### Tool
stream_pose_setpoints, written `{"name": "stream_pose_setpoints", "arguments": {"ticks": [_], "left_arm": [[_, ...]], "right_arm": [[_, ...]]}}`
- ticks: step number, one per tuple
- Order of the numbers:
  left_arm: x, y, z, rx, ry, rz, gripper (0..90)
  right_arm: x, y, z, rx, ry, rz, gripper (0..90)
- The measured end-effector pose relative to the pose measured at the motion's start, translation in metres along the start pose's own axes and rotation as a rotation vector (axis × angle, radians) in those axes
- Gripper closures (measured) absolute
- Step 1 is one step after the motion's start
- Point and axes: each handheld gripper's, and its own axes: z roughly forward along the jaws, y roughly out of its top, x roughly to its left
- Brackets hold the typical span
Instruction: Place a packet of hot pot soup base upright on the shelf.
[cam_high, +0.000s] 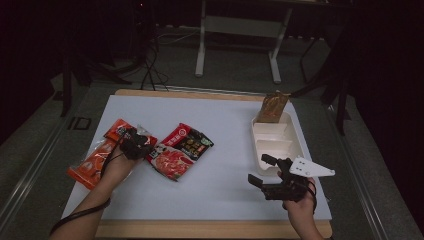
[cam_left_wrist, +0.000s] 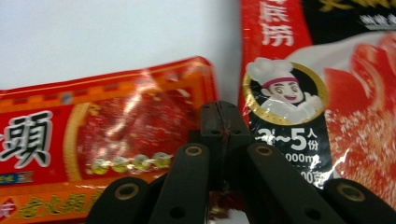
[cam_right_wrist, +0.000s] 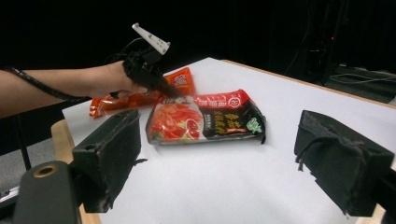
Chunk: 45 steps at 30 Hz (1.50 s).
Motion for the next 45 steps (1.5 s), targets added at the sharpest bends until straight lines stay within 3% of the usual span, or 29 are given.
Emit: {"name": "stream_pose_setpoints", "arguments": {"ticks": [3, 8, 18, 27, 28, 30, 31, 33, 45], "left_arm": [[-0.008, 0.002, -0.001, 0.001, -0.019, 0.016, 90.0], [-0.012, 0.004, -0.001, 0.003, -0.049, -0.006, 90.0], [-0.037, 0.006, 0.001, -0.009, -0.095, 0.032, 90.0], [-0.046, 0.007, 0.005, -0.011, -0.143, 0.013, 90.0], [-0.053, 0.008, 0.006, -0.013, -0.158, 0.028, 90.0], [-0.057, 0.008, 0.007, -0.020, -0.203, 0.011, 90.0], [-0.060, 0.008, 0.009, -0.019, -0.207, 0.021, 90.0], [-0.066, 0.009, 0.012, -0.017, -0.172, 0.057, 90.0], [-0.052, 0.024, 0.027, -0.014, -0.115, 0.005, 90.0]], "right_arm": [[0.000, 0.000, 0.002, 0.007, 0.008, -0.004, 14.3], [0.003, 0.000, 0.003, 0.014, 0.019, -0.012, 14.3], [0.003, 0.000, 0.001, 0.012, 0.020, -0.007, 14.3], [0.004, 0.001, 0.000, 0.009, 0.021, -0.008, 14.3], [0.004, 0.001, 0.000, 0.010, 0.020, -0.010, 14.3], [0.003, 0.001, 0.000, 0.009, 0.021, -0.010, 14.3], [0.004, 0.001, 0.000, 0.009, 0.021, -0.012, 14.3], [0.004, 0.001, 0.000, 0.009, 0.023, -0.009, 14.3], [0.003, -0.001, -0.001, 0.017, 0.021, -0.009, 14.3]]}}
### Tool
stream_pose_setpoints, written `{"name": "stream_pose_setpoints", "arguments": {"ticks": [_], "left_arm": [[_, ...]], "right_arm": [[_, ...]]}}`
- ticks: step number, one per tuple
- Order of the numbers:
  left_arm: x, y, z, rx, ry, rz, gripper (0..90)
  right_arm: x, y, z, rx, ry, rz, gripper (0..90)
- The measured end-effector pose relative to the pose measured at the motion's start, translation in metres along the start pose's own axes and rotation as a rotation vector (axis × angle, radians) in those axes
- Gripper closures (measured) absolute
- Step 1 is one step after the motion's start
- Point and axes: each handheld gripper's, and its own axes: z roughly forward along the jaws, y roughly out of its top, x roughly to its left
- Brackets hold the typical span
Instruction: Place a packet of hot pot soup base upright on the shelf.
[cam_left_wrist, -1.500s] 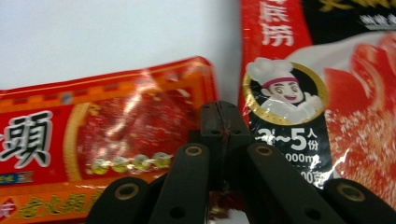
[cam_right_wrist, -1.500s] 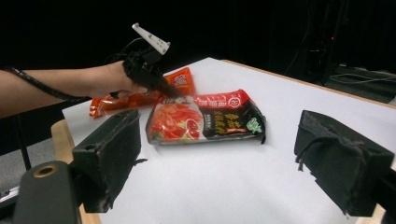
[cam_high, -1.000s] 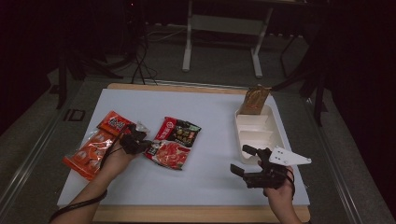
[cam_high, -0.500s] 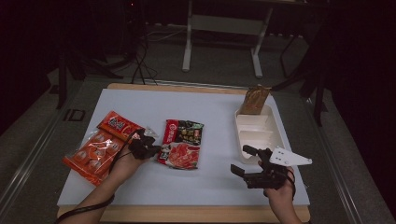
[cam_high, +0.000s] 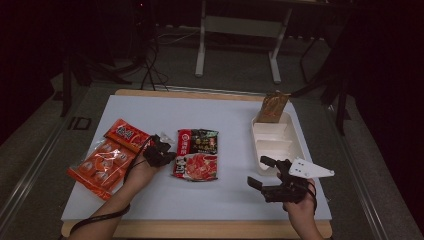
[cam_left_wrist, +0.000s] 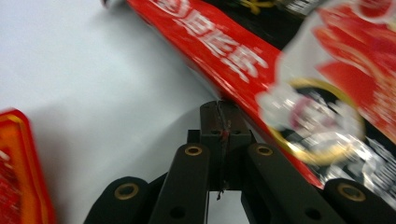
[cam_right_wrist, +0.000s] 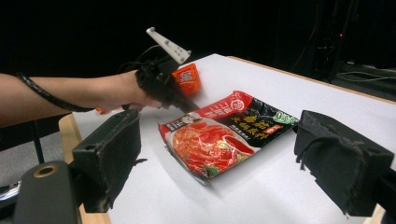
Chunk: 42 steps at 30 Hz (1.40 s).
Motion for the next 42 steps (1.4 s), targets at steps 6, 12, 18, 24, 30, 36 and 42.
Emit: {"name": "stream_pose_setpoints", "arguments": {"ticks": [6, 12, 18, 24, 30, 36, 42], "left_arm": [[-0.007, 0.003, 0.007, 0.009, 0.005, 0.005, 90.0], [-0.019, 0.006, 0.006, 0.013, -0.033, 0.025, 90.0], [-0.038, 0.009, 0.008, 0.017, -0.082, 0.062, 90.0], [-0.046, 0.012, 0.011, 0.009, -0.100, 0.079, 90.0], [-0.039, 0.013, 0.002, -0.010, -0.088, 0.055, 90.0], [-0.030, 0.021, -0.018, -0.051, -0.060, 0.034, 90.0], [-0.030, 0.033, -0.028, -0.118, -0.086, -0.001, 88.5]], "right_arm": [[-0.001, 0.000, -0.001, -0.003, 0.002, 0.003, 14.3], [-0.001, 0.000, -0.001, -0.005, 0.004, 0.004, 14.3], [0.000, 0.000, -0.001, -0.002, 0.007, 0.000, 14.3], [0.001, -0.001, 0.000, 0.005, 0.010, 0.003, 14.3], [0.000, -0.001, -0.001, 0.005, 0.007, -0.004, 16.3], [-0.003, 0.000, -0.003, -0.029, 0.012, -0.002, 16.3], [-0.002, 0.001, -0.005, -0.017, -0.039, -0.020, 15.2]]}}
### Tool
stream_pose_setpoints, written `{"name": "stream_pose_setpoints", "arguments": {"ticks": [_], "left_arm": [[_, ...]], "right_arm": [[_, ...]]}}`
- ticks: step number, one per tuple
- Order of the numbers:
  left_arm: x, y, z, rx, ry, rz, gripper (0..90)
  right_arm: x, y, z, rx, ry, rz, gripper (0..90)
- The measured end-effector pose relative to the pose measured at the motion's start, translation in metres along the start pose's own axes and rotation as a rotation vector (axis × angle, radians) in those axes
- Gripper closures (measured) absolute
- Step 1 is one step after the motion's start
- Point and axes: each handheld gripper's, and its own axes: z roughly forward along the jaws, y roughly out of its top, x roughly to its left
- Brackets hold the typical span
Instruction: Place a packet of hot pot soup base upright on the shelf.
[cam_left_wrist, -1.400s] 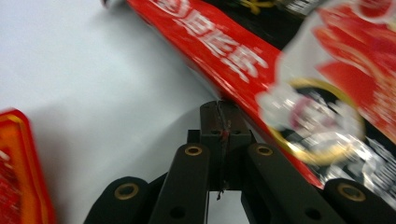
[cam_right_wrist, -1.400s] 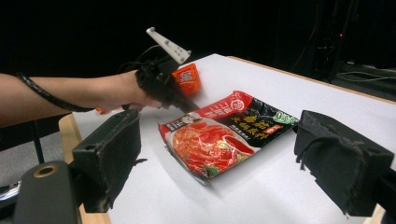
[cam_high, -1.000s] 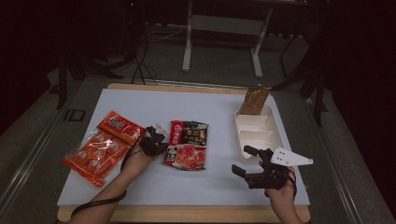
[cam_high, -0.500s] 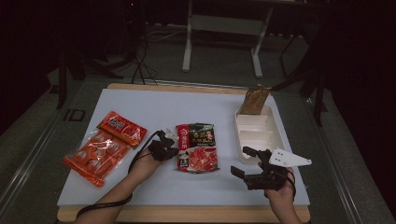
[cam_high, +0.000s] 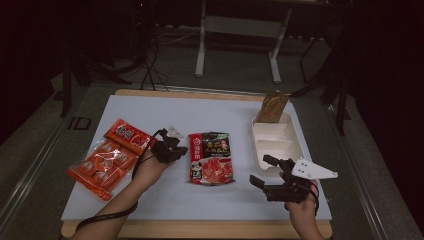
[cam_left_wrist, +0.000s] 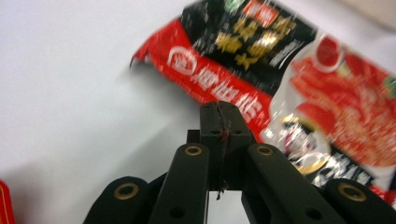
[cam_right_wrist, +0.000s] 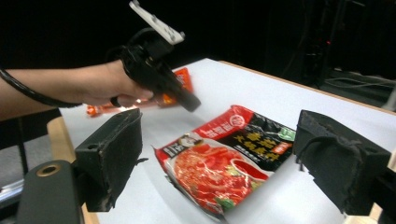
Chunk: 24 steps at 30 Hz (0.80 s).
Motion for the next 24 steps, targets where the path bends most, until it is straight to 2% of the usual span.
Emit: {"name": "stream_pose_setpoints", "arguments": {"ticks": [4, 7, 9, 12, 13, 16, 18, 21, 23, 24], "left_arm": [[0.003, 0.009, 0.002, -0.023, -0.005, -0.033, 84.3], [0.008, 0.013, 0.005, -0.042, -0.009, -0.062, 77.3], [0.010, 0.016, 0.007, -0.044, 0.000, -0.068, 71.2], [0.012, 0.020, 0.010, -0.051, 0.006, -0.074, 63.0], [0.014, 0.022, 0.013, -0.053, 0.016, -0.083, 63.0], [0.016, 0.024, 0.019, -0.042, 0.038, -0.097, 52.1], [0.017, 0.023, 0.021, -0.034, 0.031, -0.104, 46.3], [0.019, 0.022, 0.032, 0.004, 0.030, -0.119, 42.0], [0.021, 0.021, 0.039, 0.017, 0.046, -0.128, 37.6], [0.023, 0.021, 0.041, 0.019, 0.038, -0.140, 37.5]], "right_arm": [[0.000, 0.000, -0.001, 0.008, -0.018, 0.001, 15.0], [0.001, 0.001, -0.002, 0.004, -0.031, -0.004, 14.6], [0.001, 0.001, -0.003, 0.004, -0.050, -0.013, 14.5], [0.001, 0.001, -0.003, 0.000, -0.051, -0.020, 14.2], [0.002, 0.001, -0.003, 0.001, -0.056, -0.027, 14.3], [0.002, 0.001, -0.002, 0.004, -0.047, -0.035, 14.3], [0.003, 0.002, -0.002, 0.002, -0.045, -0.036, 14.2], [0.004, 0.001, -0.002, 0.002, -0.047, -0.038, 14.2], [0.004, 0.001, -0.002, 0.003, -0.041, -0.034, 14.2], [0.003, 0.000, -0.001, 0.004, -0.040, -0.034, 14.2]]}}
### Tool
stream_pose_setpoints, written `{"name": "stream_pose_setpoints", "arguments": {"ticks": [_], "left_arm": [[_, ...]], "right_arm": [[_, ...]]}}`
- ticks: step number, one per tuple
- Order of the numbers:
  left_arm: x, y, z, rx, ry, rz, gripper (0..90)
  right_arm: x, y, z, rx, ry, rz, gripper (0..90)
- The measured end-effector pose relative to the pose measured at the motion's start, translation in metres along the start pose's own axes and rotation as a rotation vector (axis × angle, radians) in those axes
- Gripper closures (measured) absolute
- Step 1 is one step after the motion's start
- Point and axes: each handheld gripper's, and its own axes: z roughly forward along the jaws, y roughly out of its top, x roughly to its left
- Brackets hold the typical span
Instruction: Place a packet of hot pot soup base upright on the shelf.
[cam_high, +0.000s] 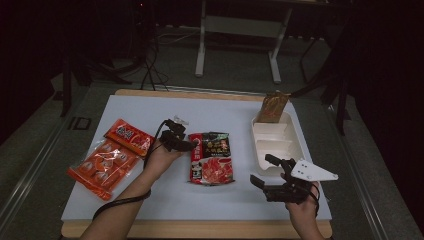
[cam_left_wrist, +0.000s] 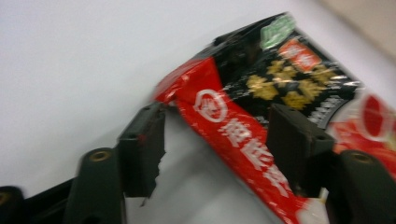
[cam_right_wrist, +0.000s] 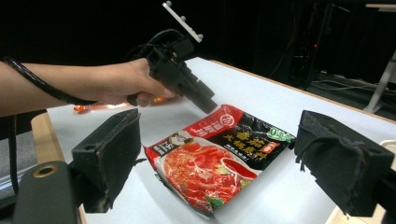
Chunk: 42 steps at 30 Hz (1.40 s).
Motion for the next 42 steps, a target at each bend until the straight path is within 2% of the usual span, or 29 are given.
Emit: {"name": "stream_pose_setpoints", "arguments": {"ticks": [2, 4, 6, 7, 11, 13, 15, 17, 19, 21, 23, 24, 25, 28, 30, 33, 37, 40, 42], "left_arm": [[0.001, -0.001, 0.003, -0.014, 0.022, -0.013, 36.9], [0.004, -0.001, 0.009, -0.024, 0.011, -0.044, 36.8], [0.004, -0.001, 0.013, -0.011, 0.011, -0.045, 35.1], [0.004, -0.002, 0.018, -0.009, -0.005, -0.051, 34.9], [0.003, -0.002, 0.026, -0.009, 0.015, -0.061, 36.2], [0.003, -0.003, 0.030, 0.000, 0.023, -0.071, 36.2], [0.004, -0.004, 0.035, 0.030, 0.021, -0.085, 36.2], [0.005, -0.005, 0.038, 0.026, 0.002, -0.117, 36.2], [0.003, -0.004, 0.040, 0.023, 0.003, -0.119, 36.5], [-0.002, -0.003, 0.042, 0.024, 0.001, -0.101, 45.4], [-0.010, -0.001, 0.045, 0.037, 0.036, -0.089, 51.1], [-0.010, -0.001, 0.045, 0.037, 0.036, -0.089, 53.1], [-0.013, 0.003, 0.045, 0.067, 0.065, -0.110, 53.1], [-0.015, 0.007, 0.046, 0.084, 0.086, -0.161, 67.4], [-0.016, 0.009, 0.046, 0.090, 0.099, -0.166, 76.5], [-0.021, 0.009, 0.047, 0.081, 0.118, -0.125, 82.1], [-0.023, 0.009, 0.046, 0.063, 0.120, -0.117, 86.1], [-0.022, 0.007, 0.042, 0.044, 0.106, -0.098, 87.2], [-0.020, 0.006, 0.039, 0.031, 0.087, -0.103, 87.2]], "right_arm": [[0.000, 0.000, 0.000, -0.003, 0.002, 0.004, 14.3], [0.001, 0.000, 0.000, -0.002, 0.001, 0.001, 14.3], [0.001, 0.000, 0.000, 0.000, 0.004, 0.002, 14.3], [0.001, 0.000, 0.000, 0.002, 0.003, 0.002, 14.3], [0.000, -0.001, 0.001, 0.007, 0.003, 0.000, 14.3], [0.000, -0.001, 0.000, 0.007, 0.004, 0.004, 14.3], [0.000, -0.001, 0.000, 0.010, 0.004, 0.003, 14.3], [0.001, -0.001, 0.000, 0.011, 0.007, 0.002, 14.3], [0.001, -0.001, 0.000, 0.011, 0.008, 0.000, 14.3], [0.001, -0.001, 0.001, 0.014, 0.009, 0.000, 14.3], [0.001, -0.002, 0.001, 0.016, 0.009, -0.003, 14.3], [0.001, -0.002, 0.001, 0.016, 0.009, -0.003, 14.3], [0.001, -0.002, 0.001, 0.017, 0.010, -0.003, 14.3], [0.001, -0.002, 0.003, 0.019, 0.015, -0.001, 14.3], [0.001, -0.002, 0.004, 0.022, 0.017, -0.004, 14.4], [0.002, -0.002, 0.005, 0.026, 0.024, -0.006, 14.4], [0.003, -0.002, 0.005, 0.026, 0.027, -0.008, 14.4], [0.002, -0.002, 0.004, 0.025, 0.026, -0.006, 14.4], [0.001, -0.002, 0.003, 0.025, 0.025, -0.005, 14.5]]}}
